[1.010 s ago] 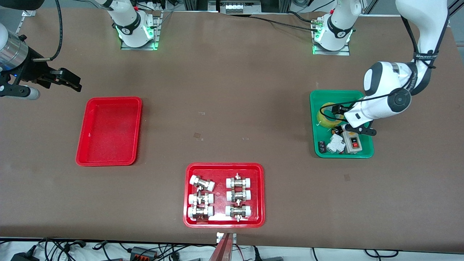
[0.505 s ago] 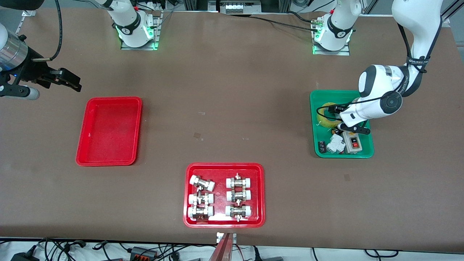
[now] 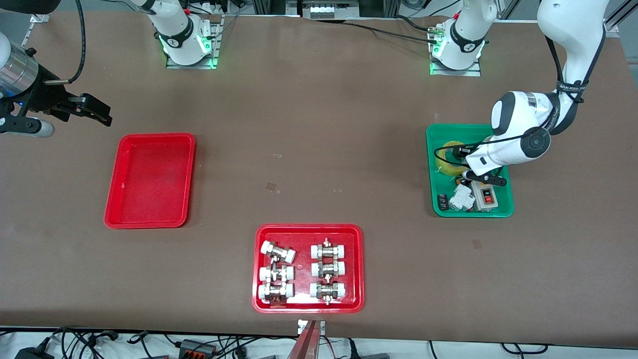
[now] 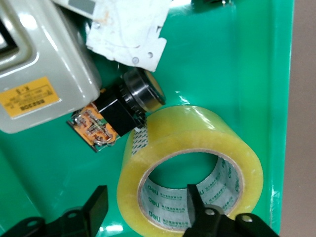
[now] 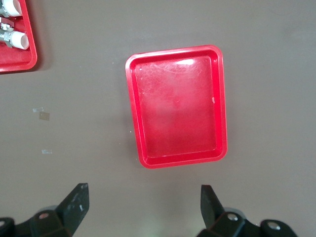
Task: Left arm passes tape to right arm into tray
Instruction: 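Close the left gripper on the tape roll's rim and lift it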
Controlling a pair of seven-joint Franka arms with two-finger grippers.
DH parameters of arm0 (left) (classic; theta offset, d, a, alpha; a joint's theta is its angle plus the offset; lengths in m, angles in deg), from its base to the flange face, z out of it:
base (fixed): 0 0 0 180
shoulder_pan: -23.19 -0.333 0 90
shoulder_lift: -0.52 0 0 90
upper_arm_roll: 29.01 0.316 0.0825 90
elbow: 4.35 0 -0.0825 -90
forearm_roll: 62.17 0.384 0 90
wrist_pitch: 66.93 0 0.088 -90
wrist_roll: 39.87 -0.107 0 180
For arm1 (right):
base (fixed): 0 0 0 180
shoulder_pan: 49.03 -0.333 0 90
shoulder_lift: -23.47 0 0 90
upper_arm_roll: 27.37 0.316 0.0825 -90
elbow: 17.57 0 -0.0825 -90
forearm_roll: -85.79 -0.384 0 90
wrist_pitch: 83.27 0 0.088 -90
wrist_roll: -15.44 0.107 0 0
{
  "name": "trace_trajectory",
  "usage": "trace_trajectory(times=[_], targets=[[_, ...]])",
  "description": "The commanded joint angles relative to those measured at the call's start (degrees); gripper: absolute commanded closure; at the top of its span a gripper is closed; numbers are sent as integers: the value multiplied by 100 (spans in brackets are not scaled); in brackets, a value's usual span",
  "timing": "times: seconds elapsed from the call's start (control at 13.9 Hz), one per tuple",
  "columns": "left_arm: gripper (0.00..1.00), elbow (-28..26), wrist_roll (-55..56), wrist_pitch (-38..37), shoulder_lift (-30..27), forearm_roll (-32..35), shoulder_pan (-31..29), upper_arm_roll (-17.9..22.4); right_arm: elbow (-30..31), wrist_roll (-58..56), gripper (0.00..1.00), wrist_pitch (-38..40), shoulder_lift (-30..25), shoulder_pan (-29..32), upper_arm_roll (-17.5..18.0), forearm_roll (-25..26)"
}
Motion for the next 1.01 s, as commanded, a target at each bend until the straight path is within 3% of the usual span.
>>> trace_trajectory(times=[0.0,0.43,0.94], targets=[[41,-74,-297,129,-6,10,-193,-13,-93,-18,0,99,14,13,-5,-69],[71,-91,-297,121,-33,10,-193,-13,-93,-18,0,99,14,13,-5,-69],[92,-100,-341,-99,-191,10,-202,-31,-93,-18,0,99,23,13,-5,-69]])
